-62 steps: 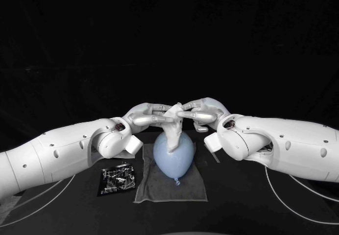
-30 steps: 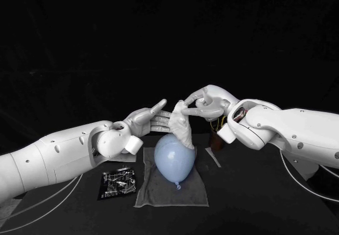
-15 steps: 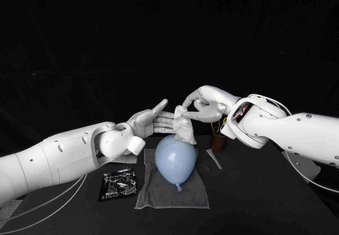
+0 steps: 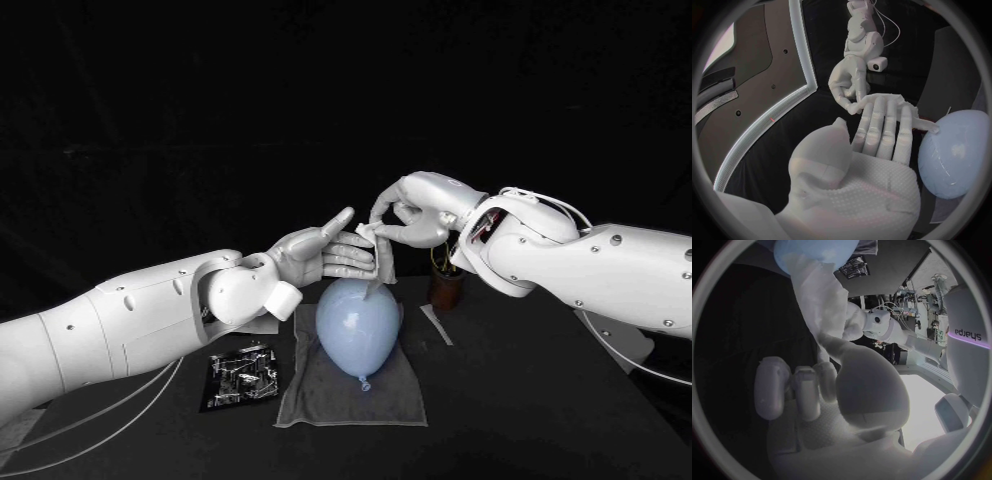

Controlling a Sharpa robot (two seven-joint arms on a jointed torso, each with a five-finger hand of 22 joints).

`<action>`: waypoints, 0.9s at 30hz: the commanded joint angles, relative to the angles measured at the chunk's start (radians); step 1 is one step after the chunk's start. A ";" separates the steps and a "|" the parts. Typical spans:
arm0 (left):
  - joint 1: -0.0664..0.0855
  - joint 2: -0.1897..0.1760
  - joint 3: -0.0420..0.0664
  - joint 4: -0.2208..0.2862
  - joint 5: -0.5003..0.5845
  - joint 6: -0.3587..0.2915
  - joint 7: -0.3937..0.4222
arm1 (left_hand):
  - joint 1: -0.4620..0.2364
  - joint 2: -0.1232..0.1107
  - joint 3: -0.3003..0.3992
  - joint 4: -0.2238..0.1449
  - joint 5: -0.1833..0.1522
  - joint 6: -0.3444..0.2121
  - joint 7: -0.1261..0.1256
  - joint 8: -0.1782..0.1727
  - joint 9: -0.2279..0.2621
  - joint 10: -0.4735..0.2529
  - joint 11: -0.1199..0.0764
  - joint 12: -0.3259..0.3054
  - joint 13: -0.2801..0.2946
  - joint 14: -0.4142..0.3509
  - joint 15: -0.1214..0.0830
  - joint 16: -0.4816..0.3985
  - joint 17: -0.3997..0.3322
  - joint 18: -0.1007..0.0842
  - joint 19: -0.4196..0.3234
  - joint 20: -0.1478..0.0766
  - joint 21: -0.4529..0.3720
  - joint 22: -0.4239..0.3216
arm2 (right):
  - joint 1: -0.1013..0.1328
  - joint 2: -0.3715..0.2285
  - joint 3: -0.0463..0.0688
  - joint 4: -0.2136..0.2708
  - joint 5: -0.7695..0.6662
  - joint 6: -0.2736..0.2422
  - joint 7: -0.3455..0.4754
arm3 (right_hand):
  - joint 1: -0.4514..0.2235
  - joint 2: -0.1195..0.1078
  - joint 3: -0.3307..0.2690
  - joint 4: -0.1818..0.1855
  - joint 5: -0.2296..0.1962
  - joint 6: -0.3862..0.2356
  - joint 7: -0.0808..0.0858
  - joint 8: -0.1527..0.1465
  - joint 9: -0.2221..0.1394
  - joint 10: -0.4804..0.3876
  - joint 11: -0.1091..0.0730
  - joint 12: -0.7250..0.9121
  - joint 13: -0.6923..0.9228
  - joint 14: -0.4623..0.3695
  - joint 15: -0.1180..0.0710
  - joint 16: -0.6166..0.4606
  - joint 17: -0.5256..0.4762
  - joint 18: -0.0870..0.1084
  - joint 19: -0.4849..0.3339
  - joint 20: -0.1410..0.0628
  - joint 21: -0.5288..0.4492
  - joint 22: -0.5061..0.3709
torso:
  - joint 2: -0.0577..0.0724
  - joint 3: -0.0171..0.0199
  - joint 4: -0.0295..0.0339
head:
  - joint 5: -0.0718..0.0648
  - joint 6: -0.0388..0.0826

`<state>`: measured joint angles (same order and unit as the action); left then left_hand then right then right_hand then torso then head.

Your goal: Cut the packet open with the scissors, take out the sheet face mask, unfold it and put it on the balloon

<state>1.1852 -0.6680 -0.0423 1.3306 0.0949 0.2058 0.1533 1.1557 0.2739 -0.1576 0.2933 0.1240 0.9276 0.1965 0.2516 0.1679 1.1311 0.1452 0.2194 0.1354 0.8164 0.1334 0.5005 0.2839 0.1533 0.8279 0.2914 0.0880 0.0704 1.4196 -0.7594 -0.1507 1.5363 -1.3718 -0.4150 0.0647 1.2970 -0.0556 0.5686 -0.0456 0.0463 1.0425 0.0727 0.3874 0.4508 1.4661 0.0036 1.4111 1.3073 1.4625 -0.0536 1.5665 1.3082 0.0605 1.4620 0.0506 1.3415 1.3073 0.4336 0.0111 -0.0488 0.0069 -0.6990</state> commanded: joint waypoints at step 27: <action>0.001 -0.034 0.001 -0.013 -0.043 -0.140 0.123 | 0.471 -0.080 0.165 -0.145 0.005 -0.081 -0.002 0.014 0.024 -0.296 0.011 0.282 0.087 -0.143 0.000 0.245 0.046 0.026 0.066 -0.004 0.024 0.005 | 0.000 -0.007 0.000 -0.017 -0.057 -0.110 -0.041 | -0.011 0.001 0.005 -0.003 0.002 0.007 -0.001 0.008 0.060 0.042 -0.007 0.008 0.154 0.108 -0.004 0.004 0.263 -0.014 0.037 -0.003 0.009 0.196 | 0.000 0.0011 -0.0003 | -0.009 0.001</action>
<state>1.1851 -0.7007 -0.0423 1.3196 0.0846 0.1634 0.2113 1.6087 0.2037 -0.0158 0.1566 0.1240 0.8496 0.1914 0.2665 0.1932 0.8270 0.1557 0.5067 0.2319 0.6674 0.1332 0.7474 0.3340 0.1591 0.8852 0.2882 0.1067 0.0752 1.4194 -0.7640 -0.1514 1.5142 -1.4539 -0.4800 0.0161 1.2945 -0.0583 0.5682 -0.0456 0.0457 1.0413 0.0729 0.3909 0.4508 1.4657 0.0038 1.4152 1.3078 1.4625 -0.0535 1.5668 1.3073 0.0605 1.4628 0.0494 1.3447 1.3078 0.4326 0.0122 -0.0493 -0.0011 -0.6999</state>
